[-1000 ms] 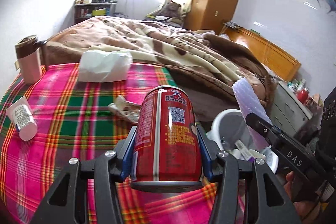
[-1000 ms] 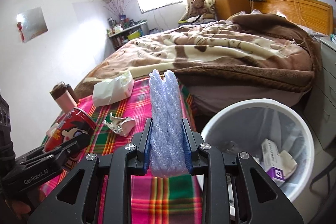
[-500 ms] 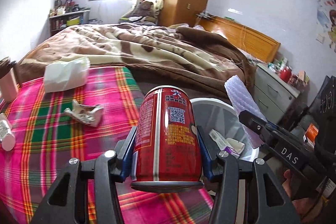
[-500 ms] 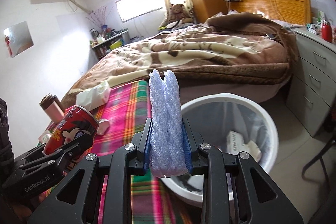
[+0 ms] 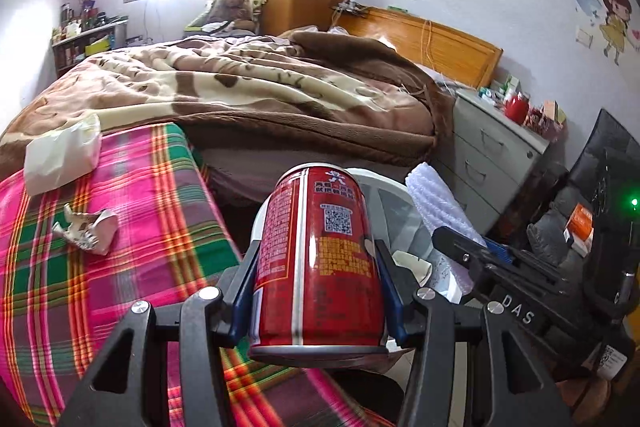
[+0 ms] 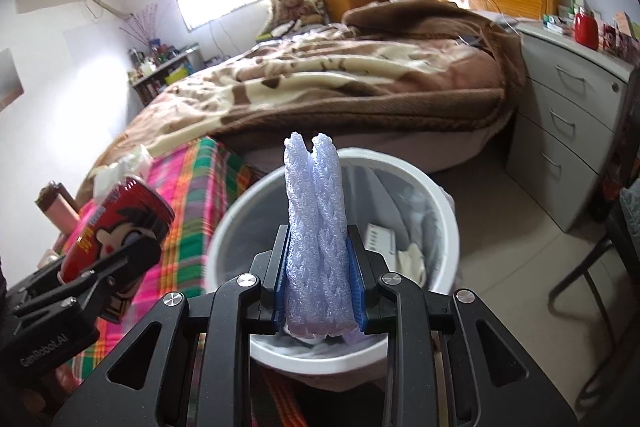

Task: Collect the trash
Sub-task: 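Carry the foam net and red can over the wastebasket and open both tools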

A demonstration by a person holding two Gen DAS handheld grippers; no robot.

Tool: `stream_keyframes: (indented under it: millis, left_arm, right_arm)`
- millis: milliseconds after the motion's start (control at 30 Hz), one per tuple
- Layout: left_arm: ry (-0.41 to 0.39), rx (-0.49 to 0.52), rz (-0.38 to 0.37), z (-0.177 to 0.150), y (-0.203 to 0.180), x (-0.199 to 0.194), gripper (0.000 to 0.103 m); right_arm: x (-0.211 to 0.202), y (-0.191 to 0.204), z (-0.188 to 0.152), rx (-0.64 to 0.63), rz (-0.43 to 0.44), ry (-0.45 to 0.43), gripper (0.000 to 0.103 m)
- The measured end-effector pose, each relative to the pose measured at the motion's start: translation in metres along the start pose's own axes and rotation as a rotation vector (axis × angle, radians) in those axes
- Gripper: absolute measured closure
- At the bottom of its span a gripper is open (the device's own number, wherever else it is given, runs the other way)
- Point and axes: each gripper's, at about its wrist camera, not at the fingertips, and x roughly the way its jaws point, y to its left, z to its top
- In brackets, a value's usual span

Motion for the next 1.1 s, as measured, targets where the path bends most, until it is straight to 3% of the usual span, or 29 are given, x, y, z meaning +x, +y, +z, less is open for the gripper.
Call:
stream_keyframes:
  millis: [567,667,733,800,1100]
  left_arm:
    - [0.068,0.043,-0.014,0.001,-0.024,0.033,0.048]
    - [0.059,0.044,-0.015,0.002,-0.023,0.031,0.044]
    - [0.052,0.039,-0.024,0.003,-0.022,0.029,0.033]
    - [0.046,0.038,-0.024,0.003,-0.022,0.026,0.033]
    - [0.029,0.010,-0.015,0.001,-0.009,0.010,0.033]
  right_arm:
    - [0.010,-0.025,-0.002,0.048,-0.054,0.053,0.075]
    - [0.012,-0.025,-0.001,0.047,-0.074,0.062,0.069]
    - [0.011,-0.026,-0.002,0.055,-0.070,0.061,0.055]
    - [0.009,-0.026,-0.002,0.062,-0.059,0.055,0.051]
    - [0.003,-0.018,-0.001,0.046,-0.048,0.031,0.050]
